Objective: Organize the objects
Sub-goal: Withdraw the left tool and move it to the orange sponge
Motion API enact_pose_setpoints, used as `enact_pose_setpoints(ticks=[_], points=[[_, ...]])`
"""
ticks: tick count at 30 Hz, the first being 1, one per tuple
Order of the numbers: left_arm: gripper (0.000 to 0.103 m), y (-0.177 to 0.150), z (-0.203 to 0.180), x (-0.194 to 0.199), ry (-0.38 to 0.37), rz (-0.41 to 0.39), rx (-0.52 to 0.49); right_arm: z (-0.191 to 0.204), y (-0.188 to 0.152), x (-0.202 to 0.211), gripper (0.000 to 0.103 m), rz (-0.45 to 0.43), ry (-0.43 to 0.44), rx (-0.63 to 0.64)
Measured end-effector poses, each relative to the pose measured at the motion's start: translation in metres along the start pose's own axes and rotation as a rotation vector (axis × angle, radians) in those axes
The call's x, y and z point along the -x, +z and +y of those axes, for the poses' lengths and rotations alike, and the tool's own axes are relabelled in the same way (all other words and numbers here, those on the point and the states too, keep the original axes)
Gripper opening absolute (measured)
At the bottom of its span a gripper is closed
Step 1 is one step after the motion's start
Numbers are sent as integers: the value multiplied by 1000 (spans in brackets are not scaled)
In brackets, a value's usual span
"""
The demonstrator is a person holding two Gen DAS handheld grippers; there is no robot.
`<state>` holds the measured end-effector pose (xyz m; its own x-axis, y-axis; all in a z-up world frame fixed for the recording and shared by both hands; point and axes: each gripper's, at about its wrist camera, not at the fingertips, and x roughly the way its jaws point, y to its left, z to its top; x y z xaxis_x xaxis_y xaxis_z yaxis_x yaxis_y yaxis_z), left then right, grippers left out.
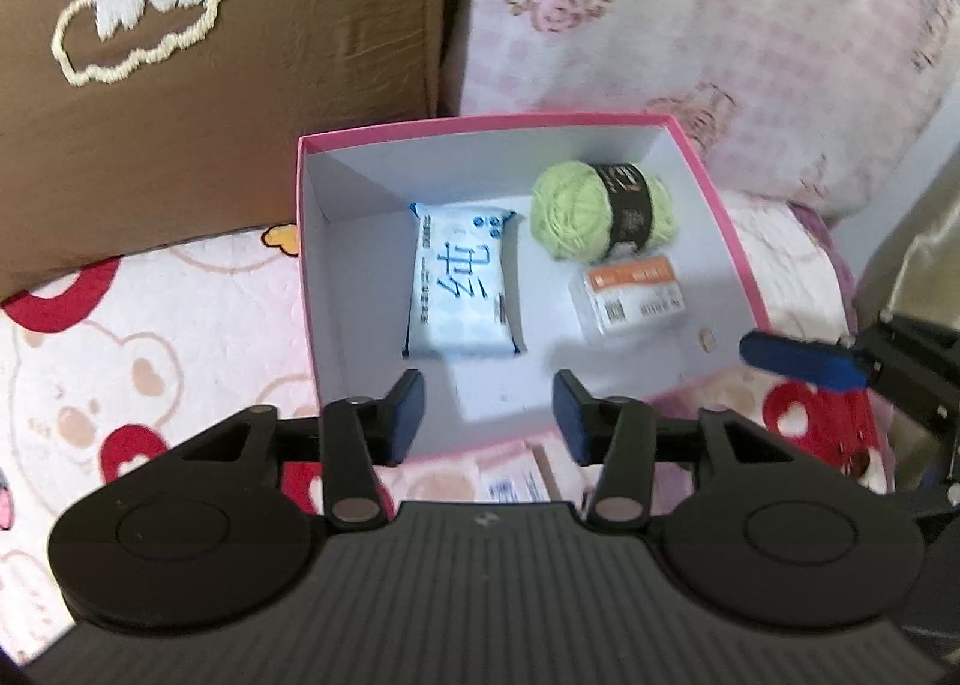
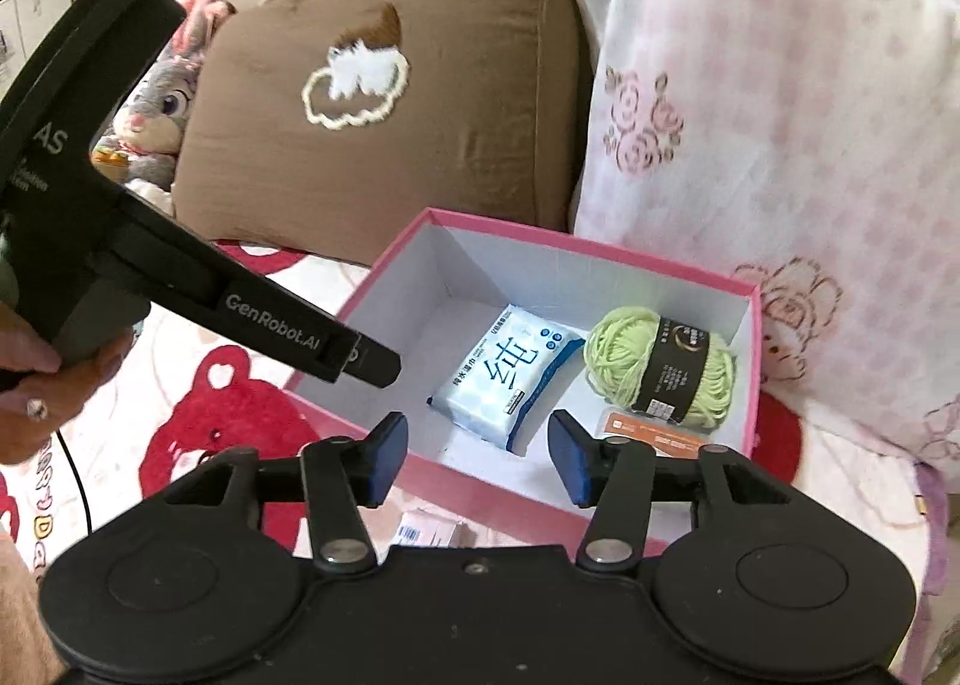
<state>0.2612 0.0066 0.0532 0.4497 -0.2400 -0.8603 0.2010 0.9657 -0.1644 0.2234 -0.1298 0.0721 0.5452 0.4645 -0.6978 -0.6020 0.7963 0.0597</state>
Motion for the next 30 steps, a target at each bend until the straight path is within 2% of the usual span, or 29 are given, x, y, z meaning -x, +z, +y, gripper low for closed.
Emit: enact_pose_setpoints(ticks=[2,5,14,16,18,21,27,30], points=[[59,-4,-6,10,5,18,-19,3,-2,14,62,-10,5,7],[64,-13,-13,29,2,26,-52,7,-7,31,66,-19,8,17],[72,-46,-20,65,-18,68,-89,16,-32,71,73,-5,14,82],[75,-52,-22,72,-22,68,-98,19,-38,77,78,-2,22,100],[78,-57,-24,77,-27,64,-108,21,-43,84,86,-9,29,117],[84,-67,-25,83,-38,64,-117,24,-52,92,89,-23,38,138],[85,-81,-23,85,-61,78,-89,27,-71,96,91,-18,53,158],[90,-88,-26,86,-62,87,-100,27,-79,100,91,-27,69,175]])
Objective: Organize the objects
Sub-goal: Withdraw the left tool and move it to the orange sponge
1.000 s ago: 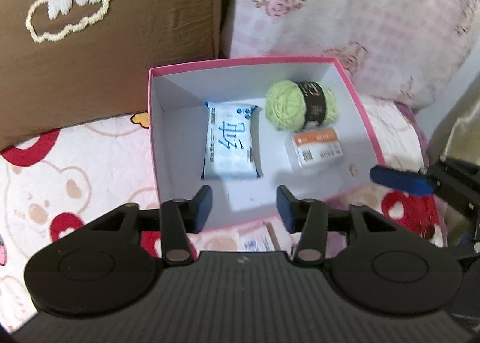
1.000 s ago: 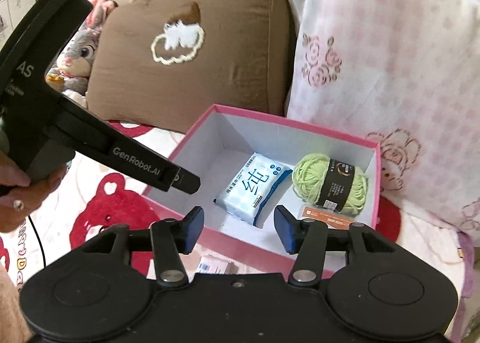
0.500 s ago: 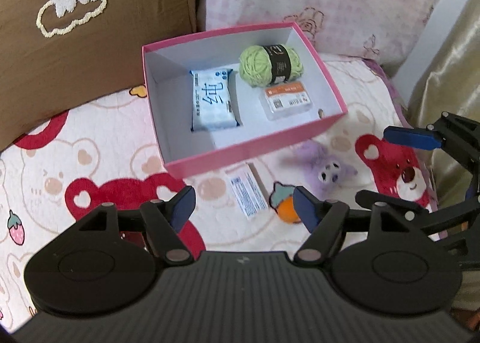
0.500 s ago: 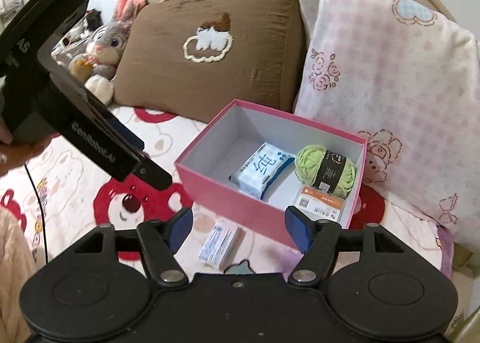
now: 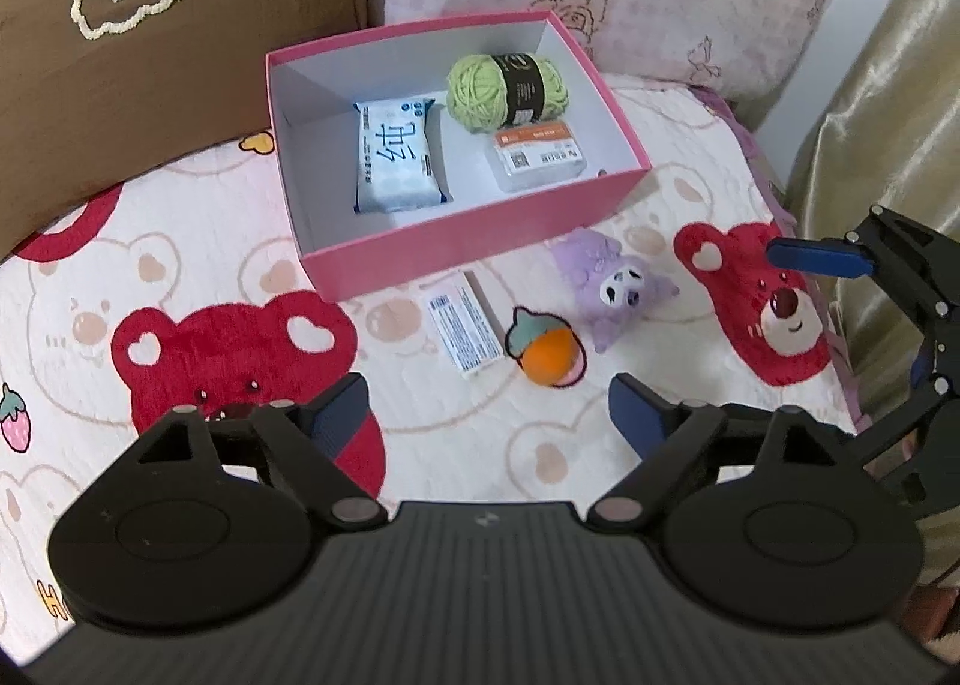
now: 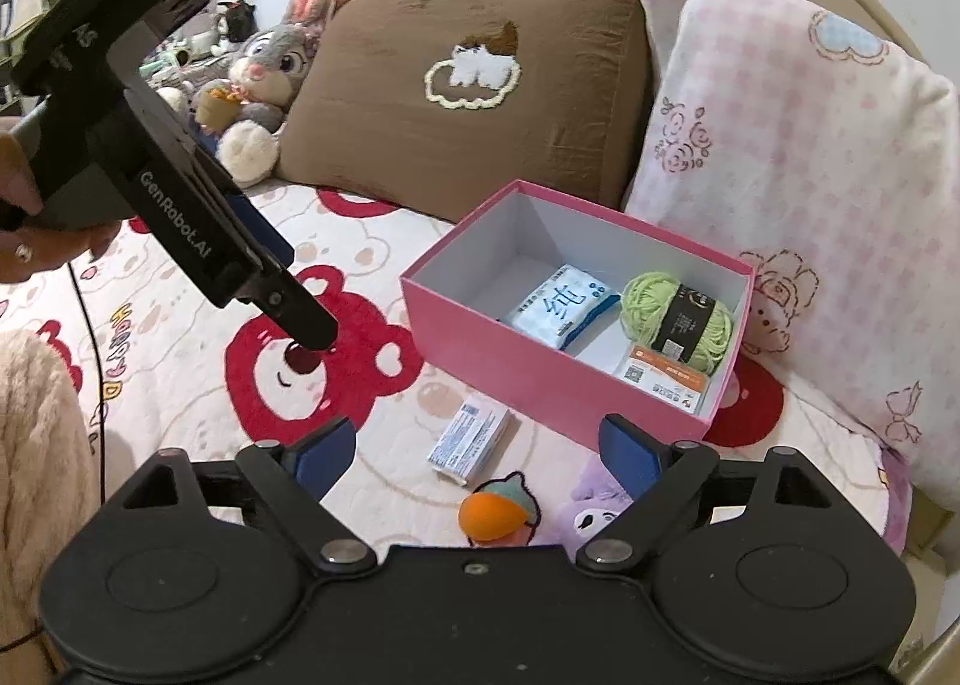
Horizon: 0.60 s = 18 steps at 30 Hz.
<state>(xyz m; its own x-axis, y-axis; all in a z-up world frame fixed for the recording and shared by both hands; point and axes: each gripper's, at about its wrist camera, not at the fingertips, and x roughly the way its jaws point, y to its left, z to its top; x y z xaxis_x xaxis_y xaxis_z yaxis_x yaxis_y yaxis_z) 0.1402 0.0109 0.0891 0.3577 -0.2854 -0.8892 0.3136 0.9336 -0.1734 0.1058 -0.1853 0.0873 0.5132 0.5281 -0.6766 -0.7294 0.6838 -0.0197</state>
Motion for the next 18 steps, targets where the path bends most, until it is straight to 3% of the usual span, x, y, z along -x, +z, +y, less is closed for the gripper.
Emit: enact_pose_setpoints(ticks=[2,10,18], points=[[95,-3,-1,1,-10,2,-2,2,-4,3,91,-8,9,15],[96,-19,-6,-10,-16,-7,-15,11,-26,-3,91,-24,7,85],[96,-39,-5,-27,-38,-83,32,17,-43,-13,91,-15,37,55]])
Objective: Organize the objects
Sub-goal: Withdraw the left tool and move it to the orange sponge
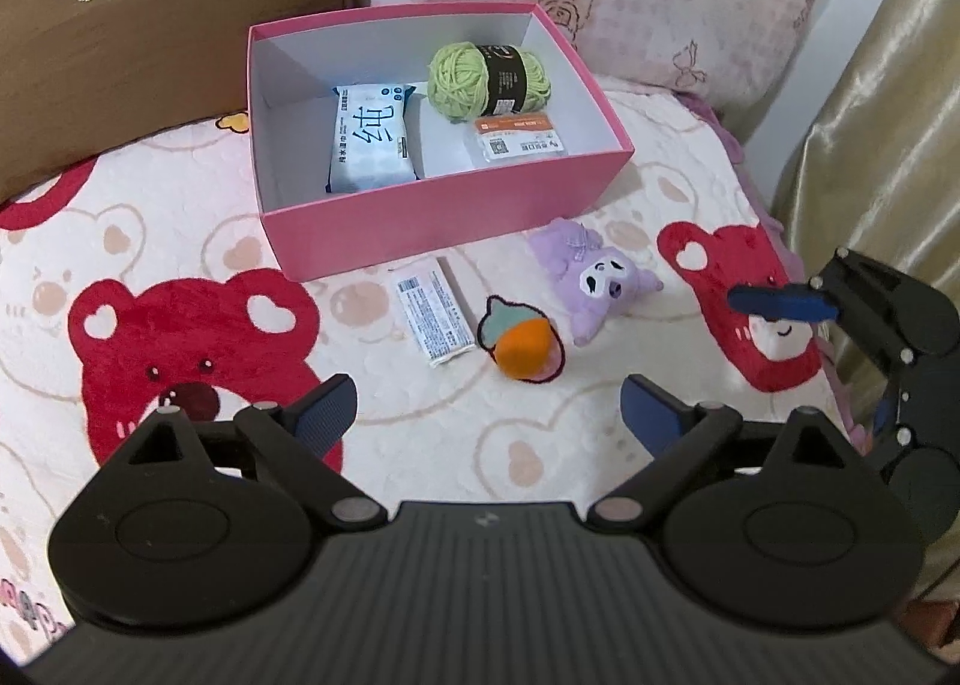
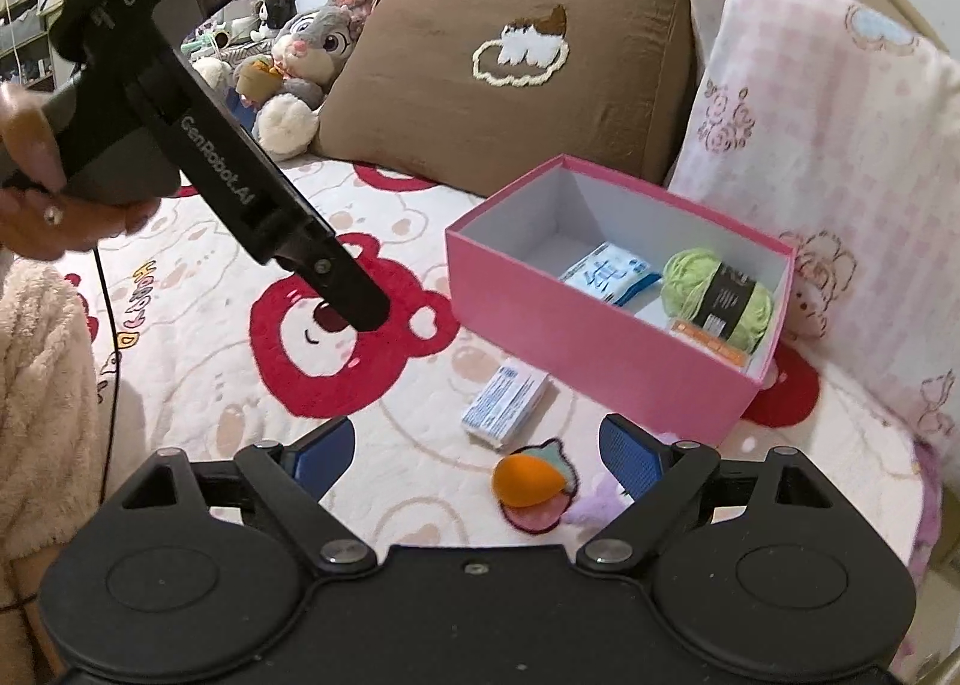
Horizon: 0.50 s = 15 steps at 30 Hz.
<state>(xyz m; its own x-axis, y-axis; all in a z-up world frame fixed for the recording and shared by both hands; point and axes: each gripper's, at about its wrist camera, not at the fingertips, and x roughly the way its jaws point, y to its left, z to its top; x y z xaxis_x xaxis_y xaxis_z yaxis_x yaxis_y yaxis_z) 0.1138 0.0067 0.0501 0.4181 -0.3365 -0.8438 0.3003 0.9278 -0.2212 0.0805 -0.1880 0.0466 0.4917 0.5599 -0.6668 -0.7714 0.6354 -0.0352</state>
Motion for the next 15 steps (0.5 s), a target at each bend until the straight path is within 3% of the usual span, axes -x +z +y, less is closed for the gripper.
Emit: enact_pose_setpoints(ticks=[6,8,11,15], points=[[95,-11,-4,-17,17,-29,-7,4,-11,-17,91,60,18,20],[92,-15,-2,-33,-21,-12,13,1,-17,-26,91,83,41,-23],[91,-26,-2,-55,-20,3,44,-4,-28,-44,91,155,67,-108],[91,-38,0,-79,-38,-6,62,4,-41,-58,91,147,6,-49]])
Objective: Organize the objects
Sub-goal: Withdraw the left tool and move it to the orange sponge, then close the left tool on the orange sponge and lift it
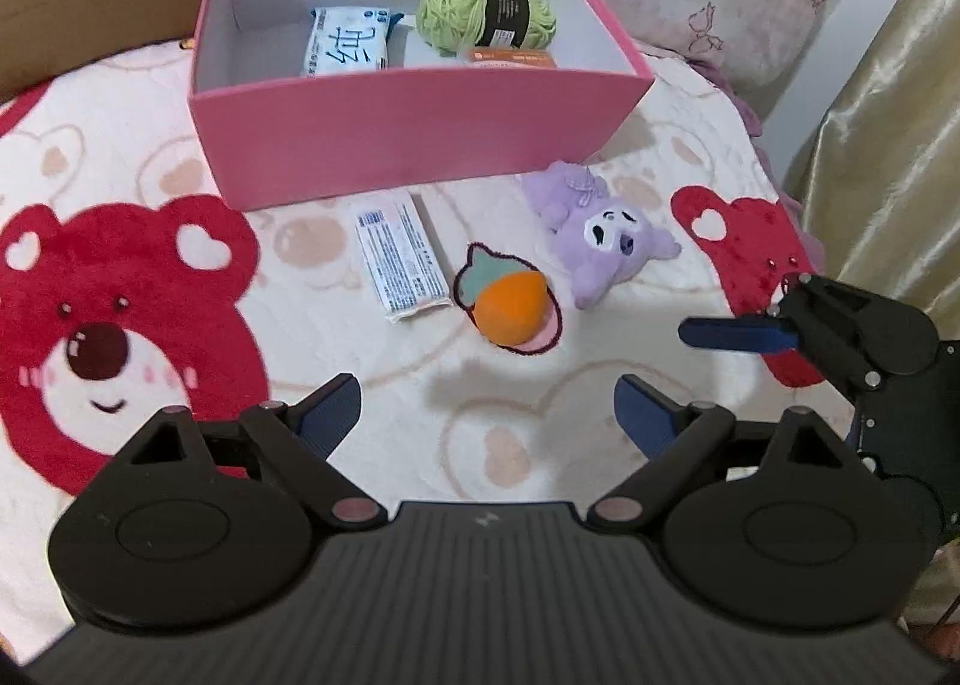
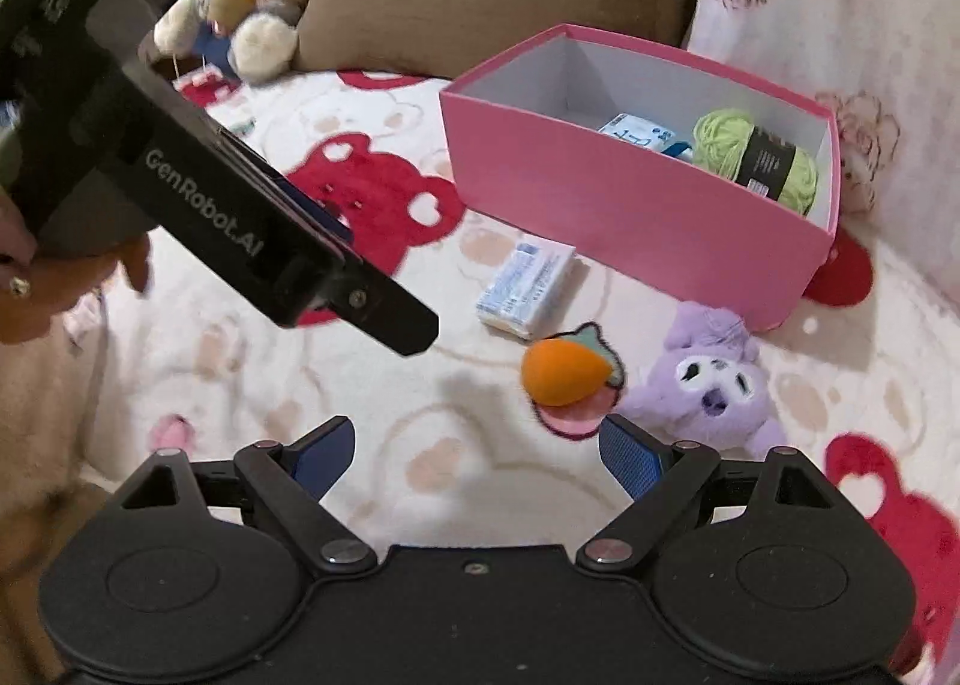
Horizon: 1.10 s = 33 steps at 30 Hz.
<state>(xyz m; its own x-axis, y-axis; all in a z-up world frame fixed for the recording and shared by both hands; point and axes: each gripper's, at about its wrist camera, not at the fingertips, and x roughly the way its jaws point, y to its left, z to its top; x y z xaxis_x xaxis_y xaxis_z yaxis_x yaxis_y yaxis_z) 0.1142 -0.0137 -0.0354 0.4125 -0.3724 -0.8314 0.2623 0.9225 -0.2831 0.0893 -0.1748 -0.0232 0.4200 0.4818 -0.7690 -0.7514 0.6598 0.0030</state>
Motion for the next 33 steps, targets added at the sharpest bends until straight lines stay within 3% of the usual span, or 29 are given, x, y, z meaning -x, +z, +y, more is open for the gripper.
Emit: enact_pose_setpoints(ticks=[9,15,19,21,23,28,33], points=[[87,-22,6,-39,-26,-100,25,1,-11,-42,86,-55,-102,119],[82,-28,10,-61,-70,-180,94,-7,-16,-67,83,-88,-110,137],[76,-26,11,-72,-54,-206,105,-15,-14,-78,80,-105,-109,116],[75,-26,13,-75,-58,-222,116,-17,-11,-83,73,-97,-109,119],[60,-25,17,-78,-75,-240,150,-20,-9,-89,68,-80,-119,129],[45,-24,22,-85,-137,-242,197,-28,-8,-92,51,-77,-137,83],[29,-26,21,-92,-169,-226,208,-29,-8,-85,48,-91,-134,69]])
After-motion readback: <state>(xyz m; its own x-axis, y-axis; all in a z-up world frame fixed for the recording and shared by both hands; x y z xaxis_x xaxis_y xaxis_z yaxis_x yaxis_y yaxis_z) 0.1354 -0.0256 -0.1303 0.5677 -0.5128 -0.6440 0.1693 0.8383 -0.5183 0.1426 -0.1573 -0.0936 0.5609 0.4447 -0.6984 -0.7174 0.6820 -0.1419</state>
